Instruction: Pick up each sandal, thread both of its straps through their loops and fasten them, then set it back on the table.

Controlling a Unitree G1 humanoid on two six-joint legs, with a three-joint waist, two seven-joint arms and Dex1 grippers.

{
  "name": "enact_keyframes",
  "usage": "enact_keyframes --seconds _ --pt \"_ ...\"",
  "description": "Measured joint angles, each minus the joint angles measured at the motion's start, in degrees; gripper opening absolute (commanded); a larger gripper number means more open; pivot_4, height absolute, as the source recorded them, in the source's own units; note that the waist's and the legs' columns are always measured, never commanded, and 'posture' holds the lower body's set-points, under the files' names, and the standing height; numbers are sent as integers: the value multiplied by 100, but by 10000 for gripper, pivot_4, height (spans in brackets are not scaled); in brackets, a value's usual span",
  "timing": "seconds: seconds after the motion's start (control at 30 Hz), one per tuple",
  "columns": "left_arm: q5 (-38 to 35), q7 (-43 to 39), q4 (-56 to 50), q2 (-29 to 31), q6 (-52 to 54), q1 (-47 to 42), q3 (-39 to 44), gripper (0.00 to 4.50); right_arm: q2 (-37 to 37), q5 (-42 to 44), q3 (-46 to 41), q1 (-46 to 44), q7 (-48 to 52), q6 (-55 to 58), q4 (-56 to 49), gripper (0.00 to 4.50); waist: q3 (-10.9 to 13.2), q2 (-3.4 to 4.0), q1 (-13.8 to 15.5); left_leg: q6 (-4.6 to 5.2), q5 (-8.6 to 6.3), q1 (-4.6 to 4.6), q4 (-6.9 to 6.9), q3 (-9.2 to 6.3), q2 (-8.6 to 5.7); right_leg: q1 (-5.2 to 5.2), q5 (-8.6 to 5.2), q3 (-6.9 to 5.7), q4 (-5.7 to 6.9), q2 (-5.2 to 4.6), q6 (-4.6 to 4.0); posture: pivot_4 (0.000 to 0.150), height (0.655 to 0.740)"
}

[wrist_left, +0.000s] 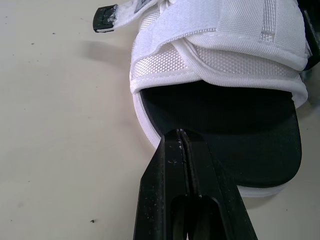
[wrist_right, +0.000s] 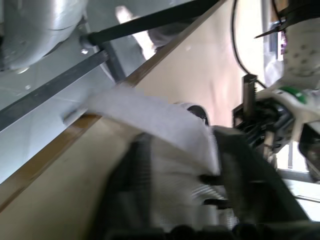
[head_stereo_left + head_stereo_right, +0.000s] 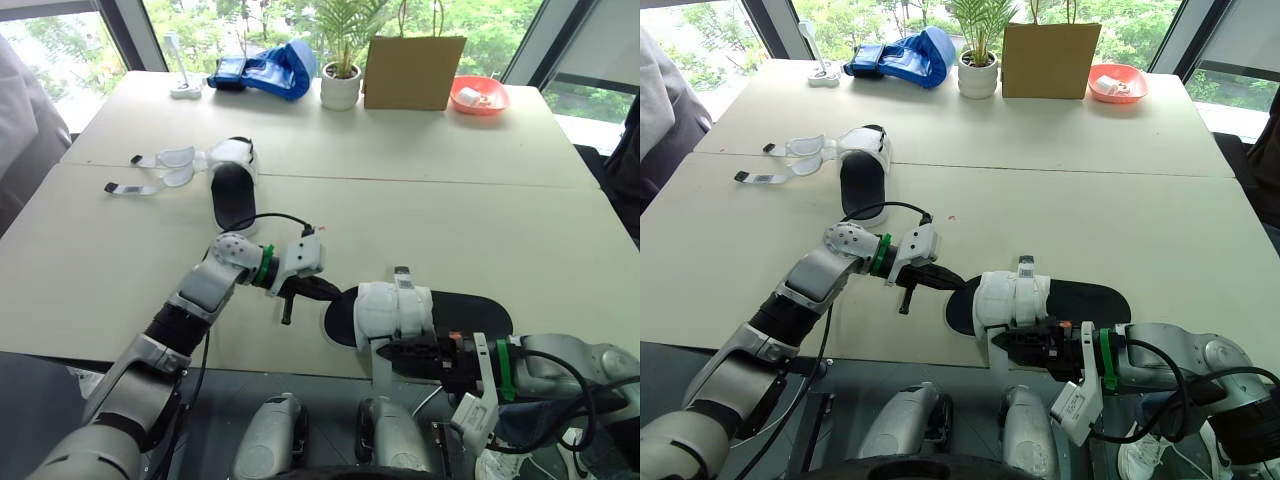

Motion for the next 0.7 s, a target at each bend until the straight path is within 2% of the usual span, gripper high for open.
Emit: enact_keyframes --seconds 0.03,0.2,0.3,0.5,0.7 --pt "0 1 -5 3 7 0 0 0 3 72 59 -1 0 42 -20 884 0 0 -1 0 0 0 0 0 0 0 0 0 0 0 0 1500 7214" --pt "3 -2 -13 5 -13 0 -5 0 -245 1223 417 -16 303 702 -168 884 1 1 -1 0 0 0 1 0 1 1 0 0 -2 -2 -1 1500 7214" --pt "97 -18 9 34 -276 1 -40 0 -523 3063 576 149 914 2445 -647 884 1 0 0 0 0 0 2 -4 6 2 3 -3 -5 -17 -6 1500 7214" --pt "324 -18 98 67 -1055 39 -136 0 -531 5699 509 304 1364 5753 -1564 884 1 0 7 9 -7 0 1 -7 6 0 -1 -9 -9 -31 -26 1500 7214" --pt "326 -18 122 61 -1212 57 -160 0 -469 7057 193 262 1330 7809 -1990 884 0 1 9 24 -16 -2 2 -7 6 -2 0 -14 -10 -37 -26 1500 7214"
